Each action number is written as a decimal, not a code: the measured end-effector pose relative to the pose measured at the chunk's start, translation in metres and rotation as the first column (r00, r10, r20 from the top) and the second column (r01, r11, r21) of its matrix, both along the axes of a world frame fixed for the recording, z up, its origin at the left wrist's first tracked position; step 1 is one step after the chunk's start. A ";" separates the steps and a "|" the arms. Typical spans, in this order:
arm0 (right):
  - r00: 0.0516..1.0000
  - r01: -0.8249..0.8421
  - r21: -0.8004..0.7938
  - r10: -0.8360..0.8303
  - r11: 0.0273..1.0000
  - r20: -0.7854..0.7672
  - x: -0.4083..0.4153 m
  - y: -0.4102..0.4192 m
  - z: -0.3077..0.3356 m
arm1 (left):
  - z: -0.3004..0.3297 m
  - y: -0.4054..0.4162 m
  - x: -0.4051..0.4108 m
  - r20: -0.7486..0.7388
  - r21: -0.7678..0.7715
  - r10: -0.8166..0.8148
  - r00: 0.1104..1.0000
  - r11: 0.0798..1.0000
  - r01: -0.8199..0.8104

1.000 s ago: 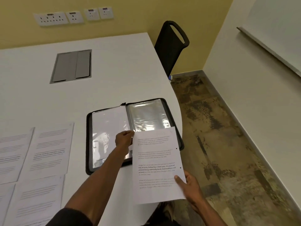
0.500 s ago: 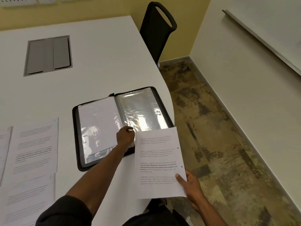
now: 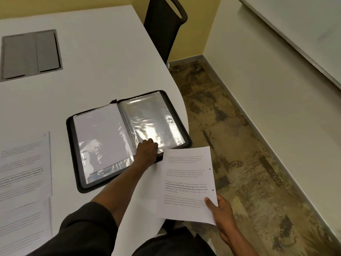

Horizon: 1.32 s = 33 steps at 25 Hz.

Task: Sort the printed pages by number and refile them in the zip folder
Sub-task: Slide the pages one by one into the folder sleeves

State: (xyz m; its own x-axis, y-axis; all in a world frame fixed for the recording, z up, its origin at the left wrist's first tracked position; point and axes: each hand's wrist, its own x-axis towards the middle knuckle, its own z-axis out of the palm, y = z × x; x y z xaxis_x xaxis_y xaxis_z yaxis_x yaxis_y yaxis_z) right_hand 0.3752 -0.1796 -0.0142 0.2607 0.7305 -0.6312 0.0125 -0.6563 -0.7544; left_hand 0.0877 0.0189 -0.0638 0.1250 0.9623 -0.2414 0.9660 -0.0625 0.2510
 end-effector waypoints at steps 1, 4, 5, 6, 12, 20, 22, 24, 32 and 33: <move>1.000 0.004 0.000 -0.004 1.000 0.002 0.001 -0.003 0.001 | 0.002 0.000 0.002 -0.011 0.008 -0.019 1.000 1.000 0.020; 1.000 0.020 -0.003 -0.020 1.000 0.001 0.002 -0.008 0.003 | 0.006 -0.004 0.006 -0.073 0.009 -0.071 0.995 0.997 0.072; 1.000 0.023 -0.002 -0.023 1.000 0.001 0.001 -0.008 0.004 | 0.007 -0.005 0.007 -0.077 0.007 -0.062 0.995 0.998 0.062; 1.000 0.024 0.000 -0.024 1.000 0.003 0.000 -0.008 0.006 | 0.008 -0.006 0.008 -0.061 0.010 -0.033 0.998 0.999 0.034; 1.000 0.021 0.017 -0.021 1.000 0.008 -0.003 -0.005 0.012 | 0.011 -0.006 0.010 0.234 -0.063 0.336 0.912 0.942 -0.331; 1.000 -0.012 0.015 0.012 1.000 0.019 -0.007 -0.006 0.018 | 0.010 -0.001 -0.004 0.465 -0.182 0.466 0.753 0.883 -0.434; 1.000 -0.031 0.017 0.031 0.999 0.007 -0.007 -0.007 0.022 | 0.009 0.000 -0.005 0.472 -0.178 0.461 0.751 0.885 -0.431; 0.999 -0.051 0.036 0.050 0.998 0.008 -0.008 -0.008 0.026 | 0.008 0.000 -0.006 0.477 -0.176 0.451 0.754 0.890 -0.421; 0.985 -0.081 0.058 0.071 0.995 0.158 -0.027 0.004 0.021 | 0.011 -0.008 -0.004 0.460 -0.185 0.441 0.770 0.897 -0.402; 0.981 -0.099 0.064 0.086 0.993 0.173 -0.031 0.006 0.022 | 0.011 -0.009 -0.003 0.456 -0.185 0.433 0.777 0.901 -0.393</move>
